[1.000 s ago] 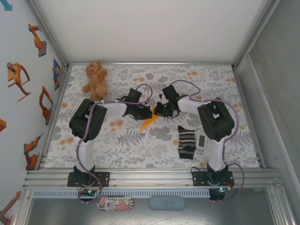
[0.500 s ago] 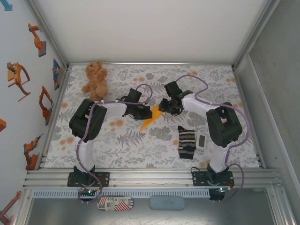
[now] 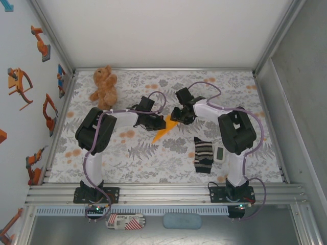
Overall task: Fold a paper plane with a square sheet of paper (pick it up from the middle)
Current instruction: Fold the wing for the fifth time at the center of the table.
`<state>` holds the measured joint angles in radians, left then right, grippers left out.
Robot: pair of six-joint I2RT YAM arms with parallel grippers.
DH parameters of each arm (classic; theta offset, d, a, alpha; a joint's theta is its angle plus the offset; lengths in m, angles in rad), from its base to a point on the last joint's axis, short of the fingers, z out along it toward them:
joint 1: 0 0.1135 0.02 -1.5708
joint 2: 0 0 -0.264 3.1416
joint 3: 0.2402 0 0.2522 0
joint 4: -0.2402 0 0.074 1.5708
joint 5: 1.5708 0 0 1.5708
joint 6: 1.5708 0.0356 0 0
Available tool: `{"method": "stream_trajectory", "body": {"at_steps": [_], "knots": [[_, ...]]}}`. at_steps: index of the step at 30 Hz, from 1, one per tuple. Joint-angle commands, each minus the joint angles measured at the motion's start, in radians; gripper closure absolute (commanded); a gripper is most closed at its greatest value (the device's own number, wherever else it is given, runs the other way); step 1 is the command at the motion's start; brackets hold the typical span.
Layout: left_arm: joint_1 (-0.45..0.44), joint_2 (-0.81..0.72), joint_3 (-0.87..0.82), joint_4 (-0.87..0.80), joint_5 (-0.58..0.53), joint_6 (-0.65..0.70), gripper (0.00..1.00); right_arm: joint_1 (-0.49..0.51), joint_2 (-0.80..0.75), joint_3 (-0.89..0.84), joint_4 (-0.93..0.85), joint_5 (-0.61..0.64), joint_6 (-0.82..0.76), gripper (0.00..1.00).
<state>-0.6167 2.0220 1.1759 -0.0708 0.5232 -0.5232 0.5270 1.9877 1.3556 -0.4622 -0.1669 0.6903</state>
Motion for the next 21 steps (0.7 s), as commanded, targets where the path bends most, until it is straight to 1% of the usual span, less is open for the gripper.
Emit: {"method": "stream_trajectory", "body": {"at_steps": [1, 11, 21], "knots": [[-0.002, 0.02, -0.005, -0.029, 0.0, -0.002, 0.96, 0.005, 0.033, 0.027, -0.037, 0.009, -0.011, 0.58], [0.0, 0.015, -0.005, -0.03, 0.004, 0.0, 0.93, 0.005, 0.068, 0.023, -0.082, 0.062, -0.006, 0.65], [0.003, -0.007, 0.002, -0.029, 0.035, 0.003, 0.89, 0.005, 0.089, 0.034, -0.081, 0.049, -0.002, 0.75]]}}
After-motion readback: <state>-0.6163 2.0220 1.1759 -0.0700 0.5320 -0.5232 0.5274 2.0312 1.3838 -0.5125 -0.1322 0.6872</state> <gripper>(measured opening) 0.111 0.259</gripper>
